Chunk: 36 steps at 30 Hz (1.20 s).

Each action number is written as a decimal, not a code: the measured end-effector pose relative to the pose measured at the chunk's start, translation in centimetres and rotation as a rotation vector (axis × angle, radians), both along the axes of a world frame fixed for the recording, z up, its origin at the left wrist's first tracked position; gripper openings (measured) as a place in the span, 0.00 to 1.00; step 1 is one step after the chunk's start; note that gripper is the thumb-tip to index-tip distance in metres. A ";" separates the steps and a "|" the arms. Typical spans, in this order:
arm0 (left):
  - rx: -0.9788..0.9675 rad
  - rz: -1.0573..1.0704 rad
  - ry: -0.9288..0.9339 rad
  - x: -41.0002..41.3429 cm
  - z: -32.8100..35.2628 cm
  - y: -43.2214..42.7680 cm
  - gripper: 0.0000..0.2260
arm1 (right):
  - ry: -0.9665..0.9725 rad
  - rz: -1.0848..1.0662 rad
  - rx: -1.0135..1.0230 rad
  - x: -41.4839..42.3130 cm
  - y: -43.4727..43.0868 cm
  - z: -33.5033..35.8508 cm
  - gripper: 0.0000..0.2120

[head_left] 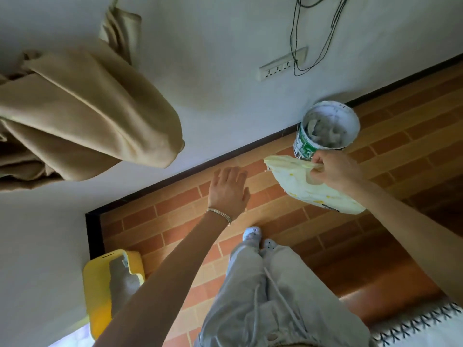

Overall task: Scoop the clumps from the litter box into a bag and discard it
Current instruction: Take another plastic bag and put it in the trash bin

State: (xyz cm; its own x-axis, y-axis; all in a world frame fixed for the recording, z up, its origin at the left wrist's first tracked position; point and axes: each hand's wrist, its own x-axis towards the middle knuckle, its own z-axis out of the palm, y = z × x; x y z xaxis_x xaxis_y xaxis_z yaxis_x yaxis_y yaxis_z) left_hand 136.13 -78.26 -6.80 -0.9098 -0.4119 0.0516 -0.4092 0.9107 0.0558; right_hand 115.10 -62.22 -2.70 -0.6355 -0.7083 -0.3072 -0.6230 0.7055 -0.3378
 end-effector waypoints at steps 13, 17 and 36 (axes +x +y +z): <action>0.017 -0.206 -0.065 -11.9 -1.2 -1.6 0.19 | 0.180 0.045 0.296 -9.9 2.5 0.7 0.11; 0.034 -0.238 -0.105 -15.2 -1.3 -0.9 0.19 | 0.170 0.033 0.304 -12.9 3.9 0.6 0.06; 0.091 -0.034 0.011 -36.8 -1.7 15.6 0.18 | 0.090 0.191 0.104 -34.0 15.4 1.6 0.05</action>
State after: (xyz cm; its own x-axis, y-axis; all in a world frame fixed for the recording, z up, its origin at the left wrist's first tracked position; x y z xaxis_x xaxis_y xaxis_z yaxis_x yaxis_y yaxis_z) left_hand 99.36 -62.67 -8.49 -0.9229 -0.3841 0.0255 -0.3769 0.9151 0.1431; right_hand 81.14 -46.86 -1.07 -0.5216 -0.7855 -0.3331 -0.7726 0.6005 -0.2061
